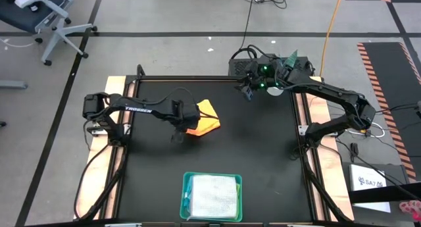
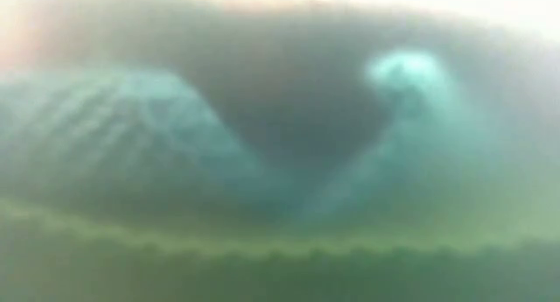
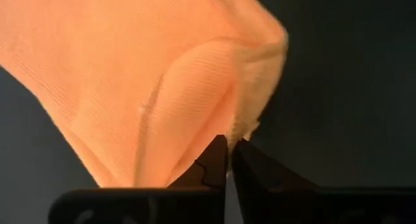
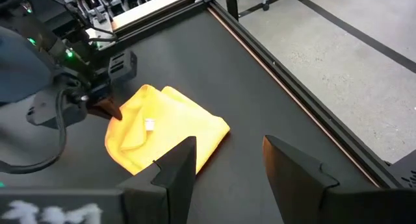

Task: Fold microfiber towels
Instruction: Fold the orange microfiber cloth

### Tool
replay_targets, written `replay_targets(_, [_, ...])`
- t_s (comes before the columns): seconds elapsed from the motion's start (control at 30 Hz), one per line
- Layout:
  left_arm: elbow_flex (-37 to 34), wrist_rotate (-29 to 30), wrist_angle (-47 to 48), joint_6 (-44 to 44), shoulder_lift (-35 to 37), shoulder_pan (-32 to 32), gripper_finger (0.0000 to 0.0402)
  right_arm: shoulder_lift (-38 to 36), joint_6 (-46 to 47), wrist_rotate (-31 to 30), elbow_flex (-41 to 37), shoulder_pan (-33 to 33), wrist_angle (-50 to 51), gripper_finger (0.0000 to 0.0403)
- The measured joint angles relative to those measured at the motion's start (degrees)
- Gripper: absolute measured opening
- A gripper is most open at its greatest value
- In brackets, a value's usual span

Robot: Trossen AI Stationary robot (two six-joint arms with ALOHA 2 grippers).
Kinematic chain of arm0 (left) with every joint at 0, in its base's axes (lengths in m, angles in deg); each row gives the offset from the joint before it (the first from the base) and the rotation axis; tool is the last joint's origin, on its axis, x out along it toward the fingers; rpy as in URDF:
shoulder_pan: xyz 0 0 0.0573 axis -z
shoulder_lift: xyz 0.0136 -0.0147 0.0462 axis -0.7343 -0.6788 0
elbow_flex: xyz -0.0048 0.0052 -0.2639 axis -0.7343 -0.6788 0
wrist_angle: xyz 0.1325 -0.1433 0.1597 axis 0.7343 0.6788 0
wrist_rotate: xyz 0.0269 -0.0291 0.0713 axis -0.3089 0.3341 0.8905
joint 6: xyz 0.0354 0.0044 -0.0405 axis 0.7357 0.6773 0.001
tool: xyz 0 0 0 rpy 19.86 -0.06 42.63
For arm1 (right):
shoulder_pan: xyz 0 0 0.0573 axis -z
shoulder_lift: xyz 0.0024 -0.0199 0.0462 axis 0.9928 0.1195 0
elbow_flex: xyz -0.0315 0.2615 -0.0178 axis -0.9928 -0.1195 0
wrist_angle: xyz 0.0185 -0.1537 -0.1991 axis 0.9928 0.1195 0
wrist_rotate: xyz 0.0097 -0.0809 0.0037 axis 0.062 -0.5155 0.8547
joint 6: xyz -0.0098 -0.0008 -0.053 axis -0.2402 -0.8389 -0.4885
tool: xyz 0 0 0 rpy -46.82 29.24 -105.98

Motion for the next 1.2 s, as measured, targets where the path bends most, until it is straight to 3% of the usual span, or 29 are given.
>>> replay_targets(0.17, [-0.85,4.16,0.0,-1.09,-0.02,-0.03,0.0032,0.0,-0.11,0.02,0.0,0.0,0.04,0.0169])
replay_targets(0.43, [-0.9,4.39,2.48,-1.59,-0.02,0.97,0.0033,0.0,-0.59,1.41,0.0,0.0,0.05,0.0169])
replay_targets(0.63, [0.15,4.98,8.33,-7.72,1.8,3.88,0.0033,0.04,-1.59,3.05,0.0,-0.28,0.04,0.0169])
replay_targets(0.73, [0.52,7.67,8.91,-19.16,4.01,4.58,0.0033,0.04,-1.67,3.02,0.0,-0.28,-0.04,0.0169])
replay_targets(0.93, [0.51,10.29,12.21,-63.39,7.14,0.99,0.0033,1.36,-0.95,1.79,0.08,-1.59,-1.37,0.0169])
replay_targets(1.03, [-0.13,9.95,12.31,-70.41,7.11,0.45,0.0033,5.14,-1.88,1.8,0.09,-3.24,-3.12,0.0169])
replay_targets(1.2, [-0.78,6.42,11.15,-72.81,7.12,-2.28,0.0033,14.41,-2.2,8.3,0.25,-6.15,-7.33,0.0169])
